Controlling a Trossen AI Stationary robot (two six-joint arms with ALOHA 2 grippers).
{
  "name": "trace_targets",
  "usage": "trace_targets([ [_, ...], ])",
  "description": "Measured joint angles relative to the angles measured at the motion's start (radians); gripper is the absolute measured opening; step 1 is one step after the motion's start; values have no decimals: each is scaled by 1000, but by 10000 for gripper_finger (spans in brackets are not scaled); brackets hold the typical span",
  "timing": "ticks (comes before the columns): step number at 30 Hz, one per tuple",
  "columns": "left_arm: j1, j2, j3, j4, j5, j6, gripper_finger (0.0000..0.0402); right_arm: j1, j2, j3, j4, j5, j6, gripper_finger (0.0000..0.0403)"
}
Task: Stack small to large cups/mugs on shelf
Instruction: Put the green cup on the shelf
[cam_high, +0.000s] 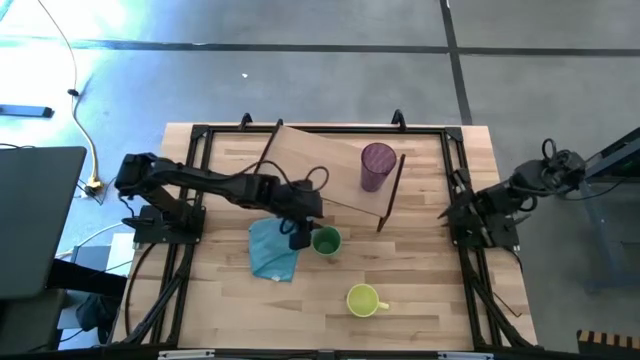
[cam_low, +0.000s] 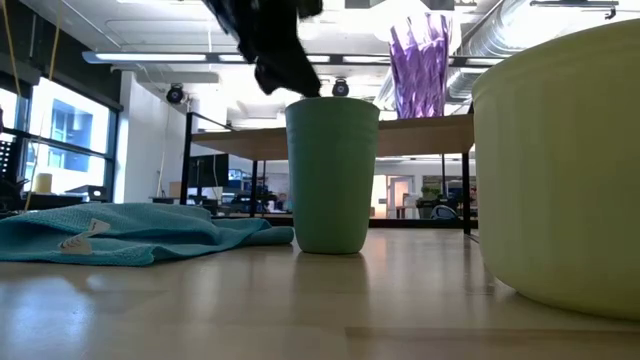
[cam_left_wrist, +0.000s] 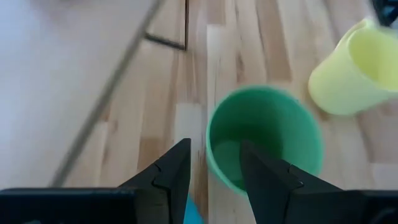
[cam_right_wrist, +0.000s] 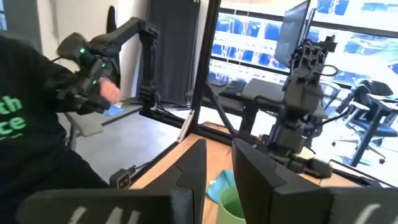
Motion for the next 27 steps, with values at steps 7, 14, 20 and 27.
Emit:
trace_targets([
  [7,0,68,0,25,-20,23,127,-5,2,0,-6,-3,-8,67],
  [14,0,80,0,35,-19,28,127,-5,2,0,-23,-4,-7,67],
  [20,0,80,0,34,-19,29,127,-5,2,0,-25,-4,-7,67],
  [27,0,80,0,34,-16,28,127,-5,2,0,-25,-4,-7,67],
])
